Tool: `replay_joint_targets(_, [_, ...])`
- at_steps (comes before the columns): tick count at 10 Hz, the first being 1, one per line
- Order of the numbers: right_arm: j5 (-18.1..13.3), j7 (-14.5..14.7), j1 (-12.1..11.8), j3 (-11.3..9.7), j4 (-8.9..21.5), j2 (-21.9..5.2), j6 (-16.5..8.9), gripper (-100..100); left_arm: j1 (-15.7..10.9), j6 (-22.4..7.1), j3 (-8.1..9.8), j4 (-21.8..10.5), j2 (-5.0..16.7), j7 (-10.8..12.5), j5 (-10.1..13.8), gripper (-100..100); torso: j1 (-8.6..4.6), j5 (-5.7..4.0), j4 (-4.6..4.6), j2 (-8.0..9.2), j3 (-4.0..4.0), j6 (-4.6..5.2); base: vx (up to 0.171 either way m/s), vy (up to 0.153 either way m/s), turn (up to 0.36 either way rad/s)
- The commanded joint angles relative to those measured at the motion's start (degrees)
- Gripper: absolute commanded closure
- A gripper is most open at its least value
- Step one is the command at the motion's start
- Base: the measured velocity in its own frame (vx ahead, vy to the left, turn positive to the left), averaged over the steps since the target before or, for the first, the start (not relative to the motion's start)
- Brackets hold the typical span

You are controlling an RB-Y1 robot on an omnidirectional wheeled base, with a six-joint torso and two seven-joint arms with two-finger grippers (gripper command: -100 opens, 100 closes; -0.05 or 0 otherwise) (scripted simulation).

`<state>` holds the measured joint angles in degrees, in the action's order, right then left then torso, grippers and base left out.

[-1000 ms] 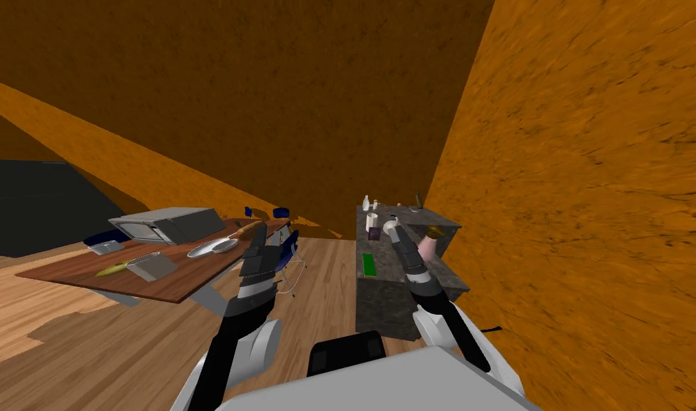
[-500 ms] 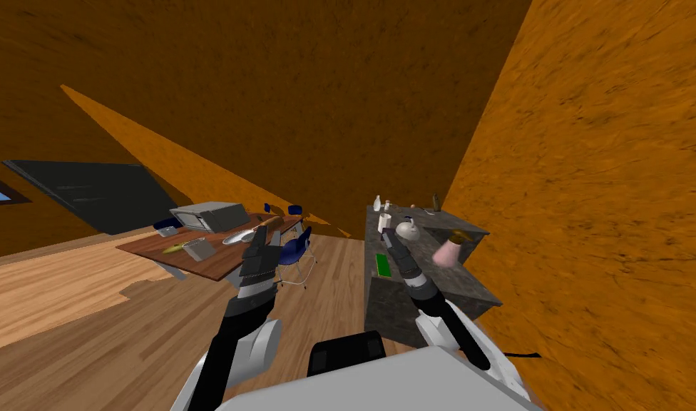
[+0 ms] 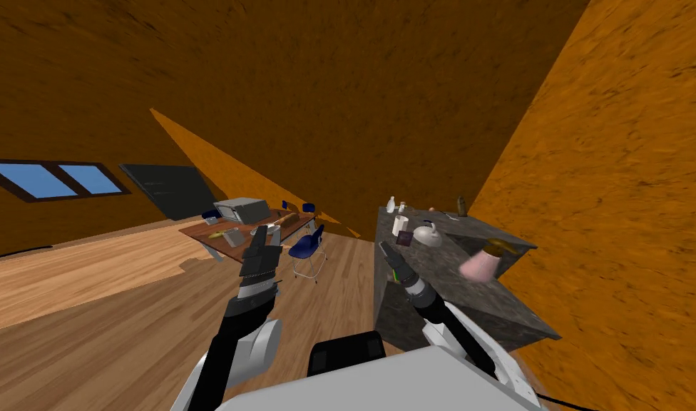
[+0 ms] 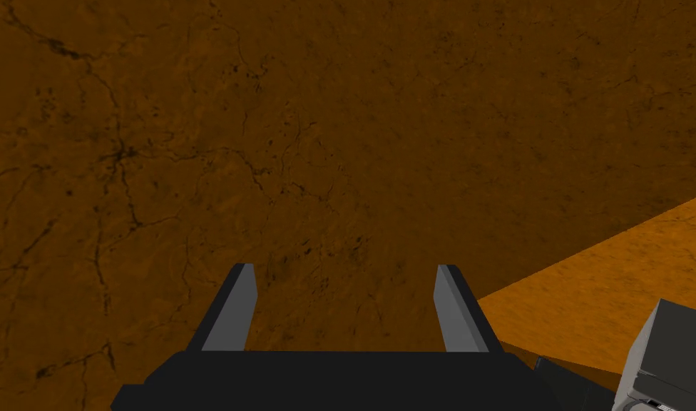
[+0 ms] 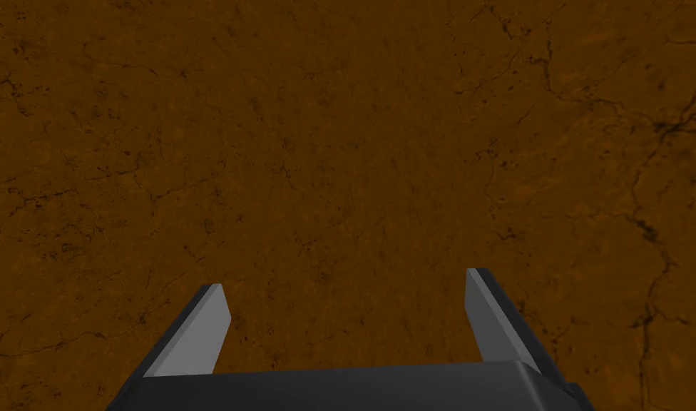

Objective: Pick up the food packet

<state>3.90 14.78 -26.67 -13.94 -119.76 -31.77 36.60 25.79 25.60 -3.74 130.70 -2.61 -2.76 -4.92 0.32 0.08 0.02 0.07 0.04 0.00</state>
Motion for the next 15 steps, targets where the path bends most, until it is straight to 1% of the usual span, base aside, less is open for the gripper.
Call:
replay_joint_targets(1, [0.33,0.13,0.58,-0.67,1.03,-2.86,0.12,-100,0.0,0.0,0.0,0.0,0.0,0.0,0.0,0,0.0,0.0,0.0,0.0,0.0,0.0,0.011,0.08,0.15])
replay_joint_targets(2, [0.71,0.58,0.92,-2.38,2.73,-4.57,0.55,-100,0.01,0.0,0.01,0.0,0.0,0.0,0.0,0,-0.06,0.0,0.0,0.01,0.01,0.04,0.028,0.09,0.418])
replay_joint_targets(3, [0.71,0.58,0.92,-2.38,2.73,-6.39,0.55,-100,0.0,0.0,0.0,0.0,0.0,0.0,0.0,0,-0.02,0.0,-0.01,-0.05,-0.03,-0.03,0.028,0.061,0.134])
replay_joint_targets(4, [1.03,0.99,1.3,-4.16,4.49,-8.14,0.98,-100,0.01,0.0,0.01,0.0,0.0,0.0,0.0,0,-0.12,-0.01,-0.01,-0.03,-0.02,0.06,0.023,0.078,0.276])
replay_joint_targets(5, [1.03,0.99,1.3,-4.16,4.49,-9.8,0.98,-100,0.0,0.0,0.0,0.0,0.0,0.0,0.0,0,-0.06,-0.01,0.0,-0.03,-0.02,0.0,0.019,0.067,0.149])
replay_joint_targets(6, [1.03,0.99,1.3,-4.16,4.49,-10.38,0.98,-100,0.01,0.0,0.01,0.0,0.0,0.0,0.0,0,-0.1,-0.01,0.0,0.01,0.0,0.06,0.006,0.031,-0.038])
replay_joint_targets(7, [1.31,1.38,1.71,-6.02,6.29,-12.68,1.41,-100,0.01,0.0,0.02,0.0,0.01,0.0,0.0,0,-0.22,-0.03,0.02,0.07,0.04,0.08,0.017,0.051,0.3])
replay_joint_targets(8, [1.31,1.38,1.71,-6.02,6.29,-14.21,1.41,-100,0.0,0.0,0.01,0.0,0.01,0.0,0.0,0,-0.17,-0.03,0.01,0.03,0.02,0.0,0.024,0.047,0.183])
replay_joint_targets(9, [1.53,1.72,2.14,-7.93,8.12,-16.15,1.84,-100,0.01,0.0,0.01,0.0,0.01,0.0,0.0,0,-0.18,-0.03,0.01,0.01,0.01,0.06,0.028,0.06,0.296])
replay_joint_targets(10, [1.53,1.72,2.14,-7.93,8.12,-17.92,1.84,-100,0.0,0.0,0.01,0.0,0.01,0.0,0.0,0,-0.14,-0.03,0.0,-0.02,-0.01,0.01,0.031,0.041,0.132])
replay_joint_targets(11, [1.69,2.03,2.6,-9.91,9.98,-19.75,2.26,-100,0.01,0.0,0.02,0.0,0.01,0.0,0.0,0,-0.2,-0.03,0.0,-0.01,-0.01,0.07,0.041,0.058,0.324])
replay_joint_targets(12, [1.69,2.03,2.6,-9.91,9.98,-21.68,2.26,-100,0.0,0.0,0.01,0.0,0.01,0.0,0.0,0,-0.14,-0.02,-0.01,-0.05,-0.03,0.01,0.031,0.044,0.137])
replay_joint_targets(13, [1.79,2.29,3.09,-11.94,11.84,-23.36,2.67,-100,0.02,0.0,0.02,0.0,0.01,0.0,0.0,0,-0.18,-0.03,0.0,-0.02,-0.01,0.08,0.03,0.049,0.231])
replay_joint_targets(14, [1.79,2.29,3.09,-11.94,11.84,-25.17,2.67,-100,0.01,0.0,0.01,0.0,0.01,0.0,0.0,0,-0.16,-0.03,0.0,-0.01,-0.01,0.03,0.029,0.031,0.175])
replay_joint_targets(15, [1.79,2.29,3.09,-11.94,11.84,-26.02,2.67,-100,0.01,0.0,0.02,0.0,0.01,0.0,0.0,0,-0.22,-0.03,0.0,0.0,0.0,0.08,0.014,0.007,-0.005])
